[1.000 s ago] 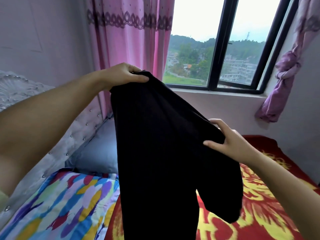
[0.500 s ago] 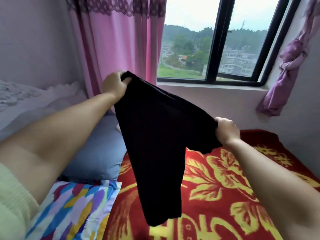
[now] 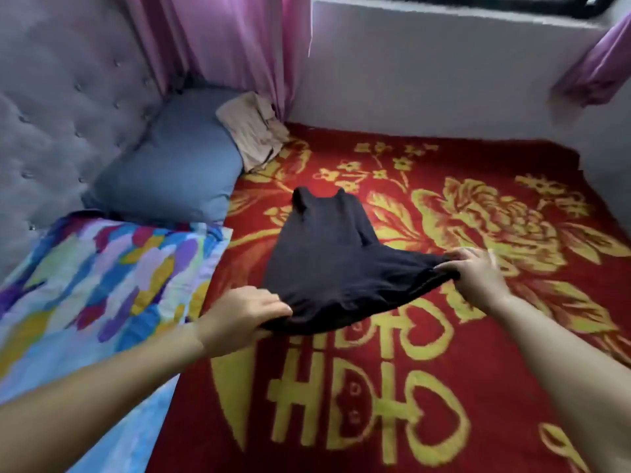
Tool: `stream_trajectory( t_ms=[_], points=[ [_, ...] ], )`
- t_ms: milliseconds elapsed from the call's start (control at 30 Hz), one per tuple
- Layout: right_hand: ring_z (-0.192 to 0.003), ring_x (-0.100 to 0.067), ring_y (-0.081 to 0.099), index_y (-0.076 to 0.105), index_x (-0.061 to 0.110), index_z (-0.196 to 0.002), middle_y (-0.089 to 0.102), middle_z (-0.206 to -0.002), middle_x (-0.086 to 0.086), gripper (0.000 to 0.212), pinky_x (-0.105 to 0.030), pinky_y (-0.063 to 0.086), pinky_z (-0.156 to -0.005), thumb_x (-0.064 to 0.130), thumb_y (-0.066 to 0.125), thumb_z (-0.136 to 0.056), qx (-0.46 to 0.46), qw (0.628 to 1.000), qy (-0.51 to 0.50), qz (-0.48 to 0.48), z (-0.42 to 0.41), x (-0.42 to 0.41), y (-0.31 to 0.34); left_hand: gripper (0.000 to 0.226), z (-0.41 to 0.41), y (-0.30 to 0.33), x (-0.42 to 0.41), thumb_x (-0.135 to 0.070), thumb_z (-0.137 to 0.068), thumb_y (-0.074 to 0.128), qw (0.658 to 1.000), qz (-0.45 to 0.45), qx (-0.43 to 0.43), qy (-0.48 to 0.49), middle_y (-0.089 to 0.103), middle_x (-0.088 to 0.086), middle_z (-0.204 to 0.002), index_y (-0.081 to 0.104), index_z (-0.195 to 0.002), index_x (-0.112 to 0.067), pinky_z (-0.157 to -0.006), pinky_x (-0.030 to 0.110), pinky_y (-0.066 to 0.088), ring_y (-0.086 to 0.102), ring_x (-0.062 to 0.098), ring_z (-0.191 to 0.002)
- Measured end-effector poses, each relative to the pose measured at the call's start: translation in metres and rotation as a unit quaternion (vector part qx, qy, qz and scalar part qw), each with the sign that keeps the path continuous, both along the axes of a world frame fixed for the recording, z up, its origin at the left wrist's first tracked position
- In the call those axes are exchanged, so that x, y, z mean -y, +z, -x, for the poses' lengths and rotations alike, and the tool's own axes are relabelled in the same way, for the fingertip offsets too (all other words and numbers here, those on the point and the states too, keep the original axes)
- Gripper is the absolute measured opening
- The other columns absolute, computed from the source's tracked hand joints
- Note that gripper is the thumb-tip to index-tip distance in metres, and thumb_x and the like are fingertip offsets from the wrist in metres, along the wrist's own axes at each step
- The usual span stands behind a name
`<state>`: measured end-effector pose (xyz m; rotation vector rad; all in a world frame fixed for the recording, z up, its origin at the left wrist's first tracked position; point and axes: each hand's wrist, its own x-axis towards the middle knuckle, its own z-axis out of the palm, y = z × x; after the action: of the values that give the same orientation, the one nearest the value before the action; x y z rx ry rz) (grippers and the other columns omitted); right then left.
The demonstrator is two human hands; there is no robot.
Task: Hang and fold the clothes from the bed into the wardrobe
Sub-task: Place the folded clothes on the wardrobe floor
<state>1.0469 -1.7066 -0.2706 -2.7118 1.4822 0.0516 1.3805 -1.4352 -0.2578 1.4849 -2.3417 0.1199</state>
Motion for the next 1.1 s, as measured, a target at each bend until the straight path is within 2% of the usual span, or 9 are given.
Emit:
stream_trajectory(
  t_ms=[100,200,300,400,533,667,800,967,1100],
  points=[
    [-0.147,-0.018,0.010,0.035,0.038,-0.145,0.023,-0.156,0.002,0.065,-0.058,0.010,-0.114,0.006,0.046,-0.089,-0.182,0.970,-0.029,-0.158,0.036,-0.049,-0.114,0.036,0.045,-0.127,-0.068,-0.048,-0.059,0.071,0.967,-0.225,0.119,-0.018,0.061,-0.013,-0.071,0.067,-0.090,-0.029,-0.051,0.016,0.043,0.062,0.005,-0.064],
    [-0.144,-0.023,0.021,0.032,0.027,-0.147,0.028,-0.153,-0.002,0.064,-0.054,0.025,-0.112,0.004,0.041,-0.088,-0.133,0.949,-0.110,-0.265,0.071,-0.088,-0.192,0.050,0.085,-0.214,-0.117,-0.057,-0.063,0.072,0.927,-0.359,0.107,-0.010,0.062,-0.013,-0.083,0.066,-0.104,-0.030,-0.055,0.017,0.047,0.063,0.006,-0.071],
    [-0.133,-0.029,0.040,0.042,0.015,-0.141,0.044,-0.143,-0.010,0.057,-0.041,0.037,-0.105,0.004,0.045,-0.085,-0.016,0.941,-0.158,-0.298,0.086,-0.094,-0.230,0.057,0.122,-0.252,-0.105,-0.051,-0.056,0.081,0.956,-0.283,0.080,0.018,0.067,-0.010,-0.089,0.068,-0.107,-0.029,-0.066,0.017,0.053,0.065,0.007,-0.076],
    [-0.134,-0.032,0.040,0.035,0.003,-0.145,0.042,-0.146,-0.018,0.053,-0.036,0.034,-0.104,0.016,0.049,-0.096,0.088,0.922,-0.234,-0.296,0.077,-0.075,-0.260,0.068,0.153,-0.278,-0.054,-0.053,-0.060,0.080,0.966,-0.231,0.055,0.106,0.067,0.000,-0.119,0.067,-0.120,-0.024,-0.090,0.041,0.053,0.064,0.015,-0.110],
    [-0.132,-0.034,0.040,0.035,0.005,-0.144,0.043,-0.143,-0.018,0.061,-0.041,0.034,-0.107,0.040,0.050,-0.096,0.179,0.899,-0.279,-0.287,0.037,-0.042,-0.287,0.079,0.190,-0.304,0.021,-0.053,-0.088,0.054,0.947,-0.267,0.037,0.177,0.020,0.010,-0.158,0.026,-0.150,-0.014,-0.117,0.047,0.017,0.018,0.022,-0.146],
    [-0.121,-0.035,0.046,0.053,0.016,-0.129,0.050,-0.129,-0.014,0.048,-0.042,0.039,-0.098,0.049,0.050,-0.094,0.129,0.930,-0.243,-0.246,0.008,-0.037,-0.312,0.070,0.227,-0.346,0.058,-0.040,-0.101,0.033,0.934,-0.300,0.036,0.190,-0.007,0.008,-0.160,-0.004,-0.152,-0.010,-0.119,0.041,0.000,-0.005,0.020,-0.148],
    [-0.118,-0.034,0.045,0.059,0.019,-0.112,0.045,-0.124,-0.011,0.027,-0.044,0.039,-0.098,0.039,0.047,-0.098,0.092,0.936,-0.227,-0.251,0.010,-0.038,-0.318,0.051,0.234,-0.359,0.063,-0.020,-0.104,0.025,0.930,-0.294,-0.039,0.216,0.005,0.004,-0.161,0.010,-0.153,-0.015,-0.119,0.039,0.002,0.003,0.018,-0.148],
    [-0.099,-0.028,0.051,0.054,0.012,-0.091,0.051,-0.104,-0.006,0.020,-0.041,0.041,-0.083,0.028,0.044,-0.098,0.247,0.933,-0.204,-0.162,0.024,-0.026,-0.297,0.048,0.242,-0.348,0.060,-0.025,-0.103,0.025,0.940,-0.247,-0.194,0.133,0.014,-0.003,-0.157,0.027,-0.149,-0.015,-0.118,0.037,-0.005,-0.002,0.015,-0.145],
    [-0.096,-0.030,0.052,0.052,0.010,-0.102,0.057,-0.103,-0.010,0.020,-0.037,0.040,-0.072,0.029,0.045,-0.099,0.166,0.955,-0.201,-0.145,0.043,-0.033,-0.308,0.050,0.252,-0.357,0.066,-0.026,-0.105,0.023,0.930,-0.326,-0.115,0.128,-0.006,-0.004,-0.160,0.010,-0.153,-0.021,-0.118,0.036,-0.011,-0.023,0.011,-0.141]
  ],
)
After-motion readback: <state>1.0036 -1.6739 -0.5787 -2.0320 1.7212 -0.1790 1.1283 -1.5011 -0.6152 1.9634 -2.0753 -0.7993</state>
